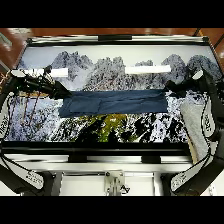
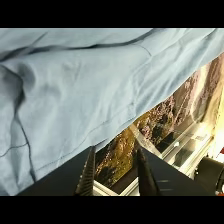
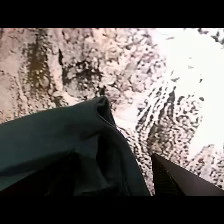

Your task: Fold the shirts.

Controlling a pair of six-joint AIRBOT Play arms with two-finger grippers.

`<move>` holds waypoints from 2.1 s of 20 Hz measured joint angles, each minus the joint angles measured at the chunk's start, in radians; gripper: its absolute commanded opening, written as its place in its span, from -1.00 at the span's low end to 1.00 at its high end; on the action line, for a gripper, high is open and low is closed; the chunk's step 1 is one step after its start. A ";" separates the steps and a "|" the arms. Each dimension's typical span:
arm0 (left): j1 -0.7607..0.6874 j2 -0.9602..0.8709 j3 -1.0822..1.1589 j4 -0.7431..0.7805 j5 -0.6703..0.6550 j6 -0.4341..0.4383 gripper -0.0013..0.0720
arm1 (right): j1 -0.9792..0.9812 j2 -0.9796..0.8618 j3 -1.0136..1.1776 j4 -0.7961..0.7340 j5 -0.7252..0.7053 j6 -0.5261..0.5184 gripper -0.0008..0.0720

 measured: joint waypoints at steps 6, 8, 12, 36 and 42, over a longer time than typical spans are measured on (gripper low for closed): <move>0.000 0.000 0.000 -0.019 -0.002 0.000 -0.07 | -0.003 -0.009 0.001 -0.045 0.072 0.010 0.64; 0.000 0.000 0.000 -0.034 -0.002 0.000 -0.07 | -0.006 -0.023 0.003 -0.023 0.107 0.002 0.56; 0.000 0.000 0.000 -0.057 -0.003 0.007 -0.07 | -0.003 -0.058 0.001 0.061 0.179 -0.037 -0.30; -0.574 -0.006 -0.007 -0.267 0.490 0.032 -0.88 | 0.001 0.444 0.000 0.227 0.404 -0.001 -0.76; -0.653 -0.014 -0.007 -0.158 0.621 -0.056 -0.88 | 0.001 0.578 0.000 0.251 0.466 0.050 -0.76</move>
